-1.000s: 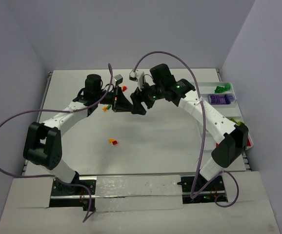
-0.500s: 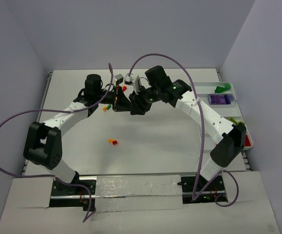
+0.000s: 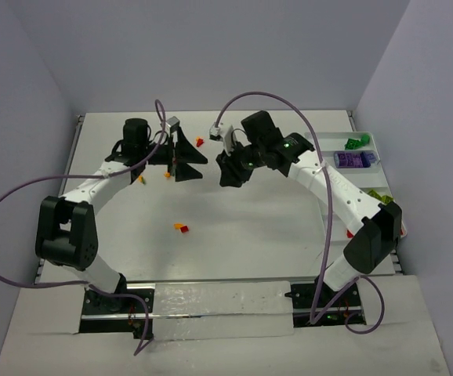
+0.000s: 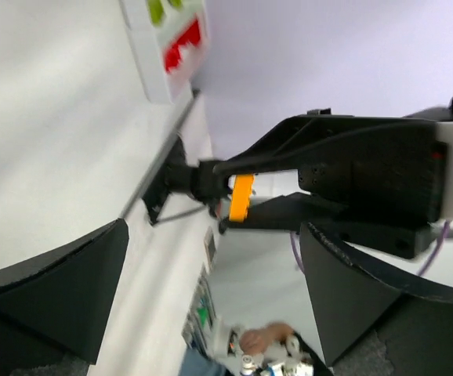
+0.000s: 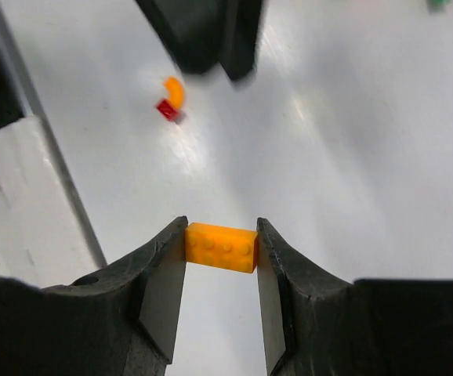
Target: Sort the legos into containers by color
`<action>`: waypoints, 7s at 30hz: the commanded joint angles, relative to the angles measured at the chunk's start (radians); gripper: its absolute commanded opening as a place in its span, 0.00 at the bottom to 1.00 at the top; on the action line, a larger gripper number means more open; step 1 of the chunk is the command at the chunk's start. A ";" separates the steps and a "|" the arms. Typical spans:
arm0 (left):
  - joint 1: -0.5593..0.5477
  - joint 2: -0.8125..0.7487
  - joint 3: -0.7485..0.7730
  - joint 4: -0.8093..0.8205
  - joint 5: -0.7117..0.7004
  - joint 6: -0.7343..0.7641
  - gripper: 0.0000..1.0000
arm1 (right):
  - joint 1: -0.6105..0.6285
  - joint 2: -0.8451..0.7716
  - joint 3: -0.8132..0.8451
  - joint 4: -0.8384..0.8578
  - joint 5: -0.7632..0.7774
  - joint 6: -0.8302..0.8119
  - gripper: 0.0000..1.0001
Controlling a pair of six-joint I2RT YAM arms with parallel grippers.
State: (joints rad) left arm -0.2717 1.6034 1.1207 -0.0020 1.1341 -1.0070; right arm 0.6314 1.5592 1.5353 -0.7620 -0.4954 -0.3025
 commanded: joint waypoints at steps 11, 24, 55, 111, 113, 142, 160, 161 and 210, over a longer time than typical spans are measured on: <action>0.017 -0.138 0.211 -0.482 -0.694 0.624 0.99 | -0.683 0.041 -0.176 -0.105 0.517 -0.252 0.10; -0.020 -0.086 0.281 -0.549 -0.726 0.702 0.99 | -0.976 0.381 0.106 -0.102 0.705 -0.264 0.06; -0.026 -0.088 0.252 -0.713 -0.745 1.029 0.99 | -1.008 0.577 0.279 -0.096 0.814 -0.276 0.67; 0.517 -0.123 0.091 -0.737 -0.108 1.093 0.91 | 0.352 0.568 0.136 0.090 -0.016 -0.658 0.52; 0.520 -0.123 0.084 -0.735 -0.105 1.098 0.91 | 0.356 0.583 0.145 0.089 -0.002 -0.657 0.52; 0.542 -0.118 0.063 -0.734 -0.112 1.121 0.90 | 0.370 0.627 0.157 0.139 0.058 -0.610 0.33; 0.544 -0.107 0.070 -0.729 -0.117 1.110 0.90 | 0.375 0.631 0.150 0.156 0.085 -0.598 0.34; 0.543 -0.107 0.070 -0.728 -0.116 1.109 0.90 | 0.375 0.631 0.149 0.158 0.086 -0.597 0.31; -0.164 0.186 0.220 -0.309 -0.165 0.603 0.68 | 0.094 -0.154 -0.378 0.221 0.200 -0.399 0.00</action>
State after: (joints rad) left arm -0.4125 1.7682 1.2770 -0.3259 0.9815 -0.4038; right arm 0.7240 1.4346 1.1197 -0.5465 -0.2958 -0.7144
